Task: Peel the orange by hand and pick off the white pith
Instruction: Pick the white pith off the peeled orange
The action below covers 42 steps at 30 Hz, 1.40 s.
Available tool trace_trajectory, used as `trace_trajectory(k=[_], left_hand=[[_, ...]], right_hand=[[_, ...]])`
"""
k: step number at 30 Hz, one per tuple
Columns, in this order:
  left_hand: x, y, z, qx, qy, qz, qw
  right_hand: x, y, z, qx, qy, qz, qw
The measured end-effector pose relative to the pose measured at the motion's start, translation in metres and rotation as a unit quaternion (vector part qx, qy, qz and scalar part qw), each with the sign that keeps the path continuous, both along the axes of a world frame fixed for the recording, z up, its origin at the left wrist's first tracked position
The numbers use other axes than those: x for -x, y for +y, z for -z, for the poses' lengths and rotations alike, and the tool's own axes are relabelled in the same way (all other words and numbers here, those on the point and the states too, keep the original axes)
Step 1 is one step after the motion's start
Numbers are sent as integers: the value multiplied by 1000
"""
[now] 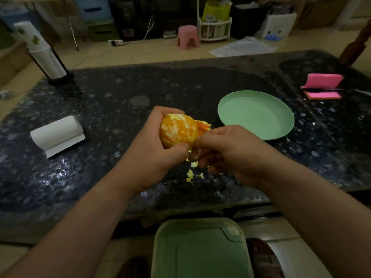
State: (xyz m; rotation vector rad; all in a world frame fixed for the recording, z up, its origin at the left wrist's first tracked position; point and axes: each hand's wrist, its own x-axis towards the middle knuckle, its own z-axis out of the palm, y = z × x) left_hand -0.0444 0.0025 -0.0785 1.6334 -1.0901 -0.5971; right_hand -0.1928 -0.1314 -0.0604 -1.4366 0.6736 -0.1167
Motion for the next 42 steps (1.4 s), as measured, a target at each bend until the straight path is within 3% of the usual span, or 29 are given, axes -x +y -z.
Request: trace_trajectory(k=[5, 10, 16, 20, 25, 30, 35, 42], left_hand=[[-2, -3, 2, 17, 27, -7, 999], [-8, -5, 7, 48, 146, -23, 988], [-7, -2, 2, 39, 89, -17, 995], [-2, -1, -1, 22, 25, -12, 999], [5, -3, -1, 17, 8, -7, 1000], [5, -5, 0, 22, 52, -13, 998], [-1, -7, 5, 42, 184, -24, 982], [-2, -6, 5, 35, 152, -19, 988]], right_hand=[[-1, 4, 5, 21, -23, 19, 999], [2, 1, 2, -21, -51, -13, 998], [0, -1, 3, -47, -41, -12, 998], [1, 0, 2, -13, -31, -15, 999], [2, 4, 2, 17, -26, 6, 1000], [3, 4, 3, 40, -33, 19, 999], [4, -1, 1, 27, -50, -10, 998], [4, -2, -1, 75, -51, -27, 996]])
